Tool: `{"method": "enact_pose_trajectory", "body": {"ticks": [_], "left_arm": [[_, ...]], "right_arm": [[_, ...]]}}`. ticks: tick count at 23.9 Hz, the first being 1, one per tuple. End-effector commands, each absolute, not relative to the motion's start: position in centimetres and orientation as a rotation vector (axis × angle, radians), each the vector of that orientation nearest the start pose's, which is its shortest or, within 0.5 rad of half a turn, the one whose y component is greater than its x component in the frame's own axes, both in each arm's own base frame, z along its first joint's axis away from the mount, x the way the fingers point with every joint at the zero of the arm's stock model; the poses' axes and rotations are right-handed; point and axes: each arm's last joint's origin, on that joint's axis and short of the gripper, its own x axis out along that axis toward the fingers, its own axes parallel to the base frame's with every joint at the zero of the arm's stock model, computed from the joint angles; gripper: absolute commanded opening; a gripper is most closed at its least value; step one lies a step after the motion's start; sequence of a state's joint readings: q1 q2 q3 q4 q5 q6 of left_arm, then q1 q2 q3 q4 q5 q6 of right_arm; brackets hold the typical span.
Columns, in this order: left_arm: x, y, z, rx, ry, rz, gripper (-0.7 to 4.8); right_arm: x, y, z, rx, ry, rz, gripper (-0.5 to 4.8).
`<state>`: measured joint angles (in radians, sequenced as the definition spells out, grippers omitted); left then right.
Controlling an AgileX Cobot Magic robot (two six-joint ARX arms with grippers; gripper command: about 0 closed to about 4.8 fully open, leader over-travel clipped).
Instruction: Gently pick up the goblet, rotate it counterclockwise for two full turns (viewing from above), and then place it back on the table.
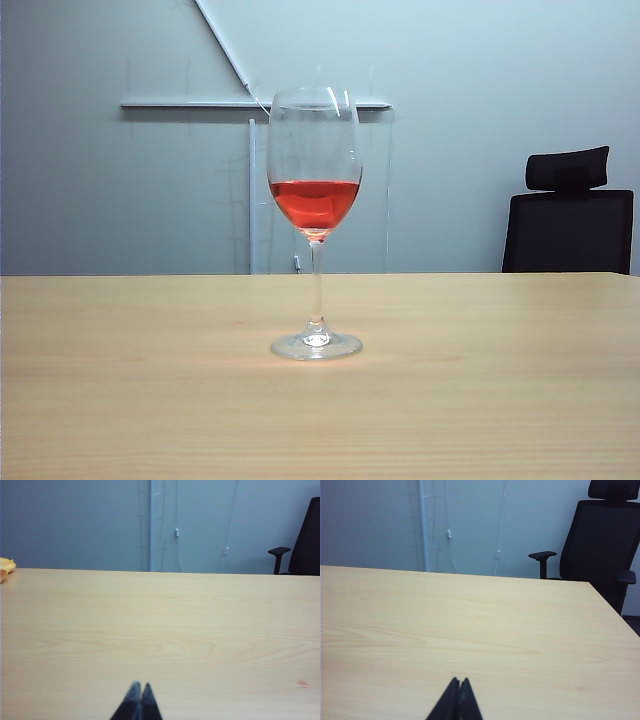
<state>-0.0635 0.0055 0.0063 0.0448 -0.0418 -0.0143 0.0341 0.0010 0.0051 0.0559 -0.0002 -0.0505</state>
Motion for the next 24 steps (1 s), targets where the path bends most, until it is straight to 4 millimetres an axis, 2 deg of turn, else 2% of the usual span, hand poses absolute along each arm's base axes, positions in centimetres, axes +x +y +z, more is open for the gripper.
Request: {"method": "enact_pose_trajectory", "body": {"ticks": [1,24], "left_arm": [[9.72,-0.50,17.12,-0.011,-0.056,-0.023,-0.05],[9.72,-0.50,17.12,-0.011,-0.056,-0.023,-0.05]], "right_arm": [[9.73,0.26,17.07,-0.020,-0.073,0.009,-0.09],[9.73,0.26,17.07,-0.017,-0.073,0.007,-0.08]]}}
